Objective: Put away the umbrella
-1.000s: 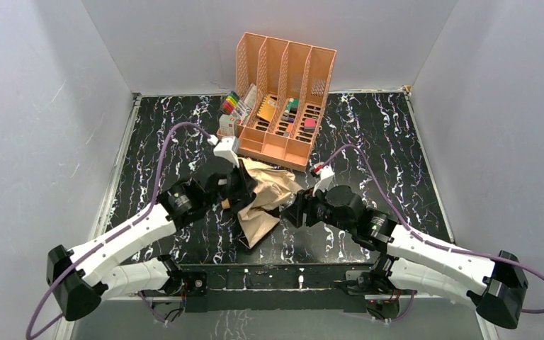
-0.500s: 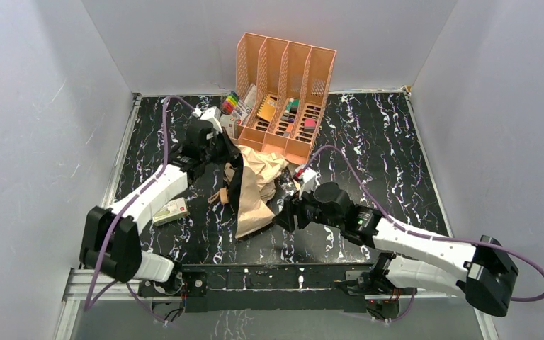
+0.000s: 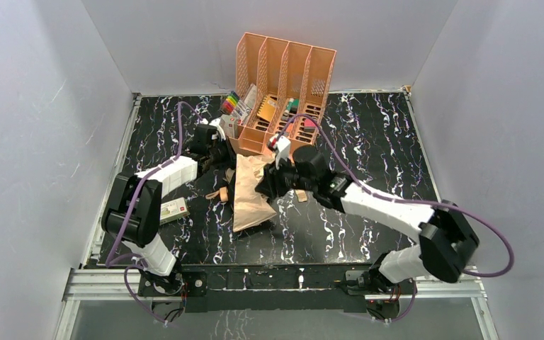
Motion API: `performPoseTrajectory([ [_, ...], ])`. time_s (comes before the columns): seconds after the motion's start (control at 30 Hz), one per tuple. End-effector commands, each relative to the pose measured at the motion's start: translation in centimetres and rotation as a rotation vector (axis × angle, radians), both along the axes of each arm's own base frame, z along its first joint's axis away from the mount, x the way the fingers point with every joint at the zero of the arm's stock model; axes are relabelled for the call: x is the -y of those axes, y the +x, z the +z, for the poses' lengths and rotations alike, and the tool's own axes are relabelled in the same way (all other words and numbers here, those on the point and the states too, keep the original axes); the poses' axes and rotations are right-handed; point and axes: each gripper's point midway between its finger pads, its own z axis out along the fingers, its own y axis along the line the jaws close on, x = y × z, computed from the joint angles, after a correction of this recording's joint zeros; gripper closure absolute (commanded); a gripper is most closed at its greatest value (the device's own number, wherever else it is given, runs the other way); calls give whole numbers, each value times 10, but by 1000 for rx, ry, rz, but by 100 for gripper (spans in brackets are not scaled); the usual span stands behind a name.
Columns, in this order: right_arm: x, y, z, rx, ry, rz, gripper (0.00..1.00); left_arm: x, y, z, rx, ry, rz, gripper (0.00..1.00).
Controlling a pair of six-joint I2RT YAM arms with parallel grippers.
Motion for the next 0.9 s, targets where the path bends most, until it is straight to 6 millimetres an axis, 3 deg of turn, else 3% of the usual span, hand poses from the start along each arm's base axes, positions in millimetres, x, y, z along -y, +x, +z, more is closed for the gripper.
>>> performPoseTrajectory([
  [0.0,-24,37,27,55,91,87,56,3,-11,-10,-23,-11,-47,91],
  [0.27,-71,64,1,-26,90,224,65,5,-14,-31,-75,4,-69,85],
  [0.47,-80,103,-35,-81,35,110,69,2,-15,-33,-85,23,-69,80],
  [0.63,-72,135,-82,-172,-38,-1,69,-4,-9,-4,-22,36,-41,69],
  [0.87,-53,162,-138,-259,-156,-134,67,-35,-12,51,84,107,57,36],
])
